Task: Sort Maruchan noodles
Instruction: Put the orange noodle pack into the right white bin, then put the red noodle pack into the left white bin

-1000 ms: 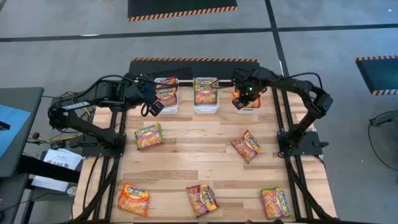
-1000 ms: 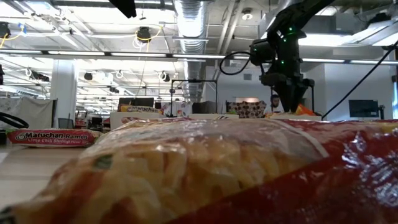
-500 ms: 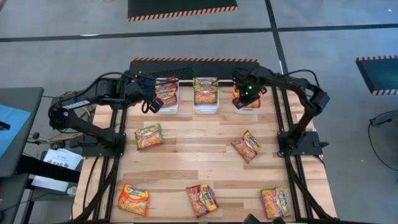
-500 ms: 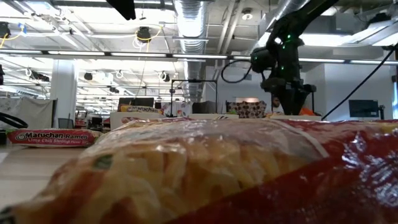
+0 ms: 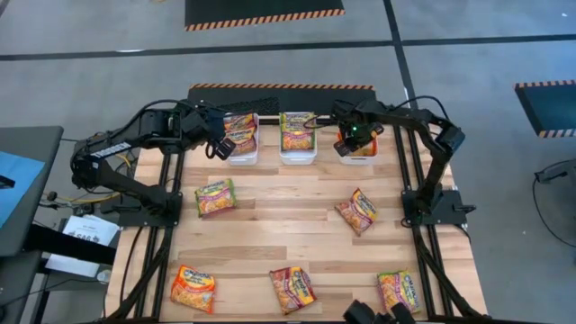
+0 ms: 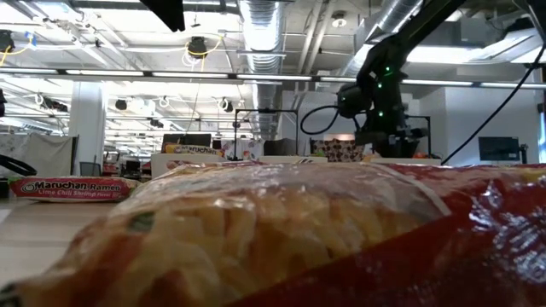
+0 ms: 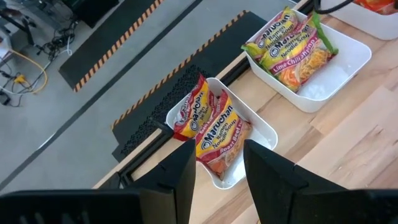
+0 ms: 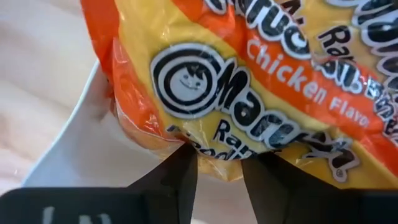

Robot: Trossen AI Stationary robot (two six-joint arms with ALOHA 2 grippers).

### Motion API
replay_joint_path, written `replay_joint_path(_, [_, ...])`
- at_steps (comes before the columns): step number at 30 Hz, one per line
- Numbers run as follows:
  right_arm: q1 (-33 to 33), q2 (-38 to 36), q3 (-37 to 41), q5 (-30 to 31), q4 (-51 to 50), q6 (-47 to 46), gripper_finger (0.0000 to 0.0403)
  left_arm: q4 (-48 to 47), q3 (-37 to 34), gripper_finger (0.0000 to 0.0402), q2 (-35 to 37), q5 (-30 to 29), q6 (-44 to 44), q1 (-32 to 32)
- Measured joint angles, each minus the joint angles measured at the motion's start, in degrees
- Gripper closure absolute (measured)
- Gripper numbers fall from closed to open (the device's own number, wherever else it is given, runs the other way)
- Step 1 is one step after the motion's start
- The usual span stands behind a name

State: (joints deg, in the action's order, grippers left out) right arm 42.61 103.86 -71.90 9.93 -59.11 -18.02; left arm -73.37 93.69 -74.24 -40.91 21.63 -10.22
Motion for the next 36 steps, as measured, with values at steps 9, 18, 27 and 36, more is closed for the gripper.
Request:
replay_joint_path(9, [1.0,-0.19,0.0,0.45,1.41,0.35,0.0263,-0.06,0.0,0.028,0.0,0.03,-0.02,-0.1])
replay_joint_path(18, [-0.27,-3.57,-0.04,-1.92,-3.52,-0.16,0.0251,-0.13,0.0,0.028,0.0,0.04,-0.04,-0.08])
replay_joint_path(27, [-2.07,-11.16,-0.09,-4.02,-4.71,-3.65,0.0251,-0.82,0.0,0.028,0.0,7.69,-0.66,-0.17])
replay_joint_path(36, [-7.55,-18.47,-0.11,-7.92,-3.88,-9.01,0.0254,-1.44,0.0,0.028,0.01,22.29,1.11,-0.17])
